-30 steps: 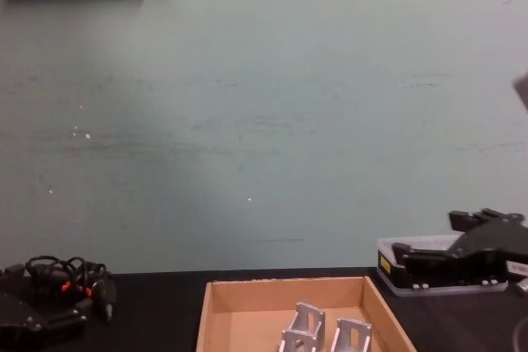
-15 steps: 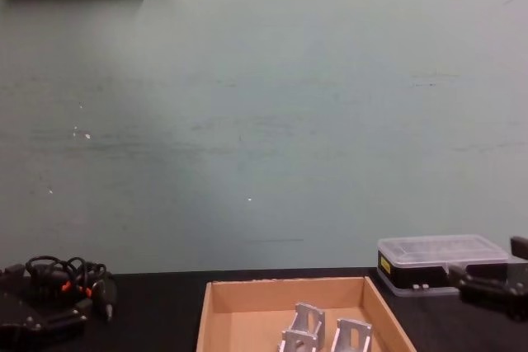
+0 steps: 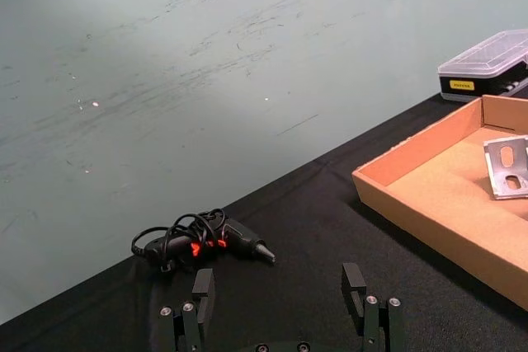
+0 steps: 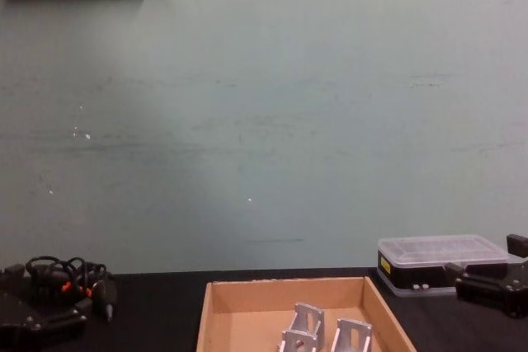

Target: Use one hand to pick up the angle iron from the table and place it into the box.

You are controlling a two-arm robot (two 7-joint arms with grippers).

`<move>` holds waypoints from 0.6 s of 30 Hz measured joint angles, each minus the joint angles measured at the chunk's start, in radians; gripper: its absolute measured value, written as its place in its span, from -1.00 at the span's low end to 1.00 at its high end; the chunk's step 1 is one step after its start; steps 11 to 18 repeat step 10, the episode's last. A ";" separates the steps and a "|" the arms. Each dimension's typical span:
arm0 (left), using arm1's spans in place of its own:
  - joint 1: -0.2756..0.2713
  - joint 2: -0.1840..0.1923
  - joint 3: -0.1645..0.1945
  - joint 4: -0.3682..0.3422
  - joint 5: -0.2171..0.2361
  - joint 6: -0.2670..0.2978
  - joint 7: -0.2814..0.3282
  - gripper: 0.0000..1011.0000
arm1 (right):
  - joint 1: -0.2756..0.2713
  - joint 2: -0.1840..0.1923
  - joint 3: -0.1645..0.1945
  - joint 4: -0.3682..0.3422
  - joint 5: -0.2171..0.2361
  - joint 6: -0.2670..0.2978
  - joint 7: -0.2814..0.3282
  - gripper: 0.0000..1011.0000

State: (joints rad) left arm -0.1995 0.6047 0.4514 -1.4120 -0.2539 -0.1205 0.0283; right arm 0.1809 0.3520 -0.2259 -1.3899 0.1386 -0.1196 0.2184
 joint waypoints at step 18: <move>0.000 0.000 0.000 0.000 0.000 0.000 0.000 1.00 | 0.001 0.001 -0.002 -0.003 -0.001 0.004 0.000 0.98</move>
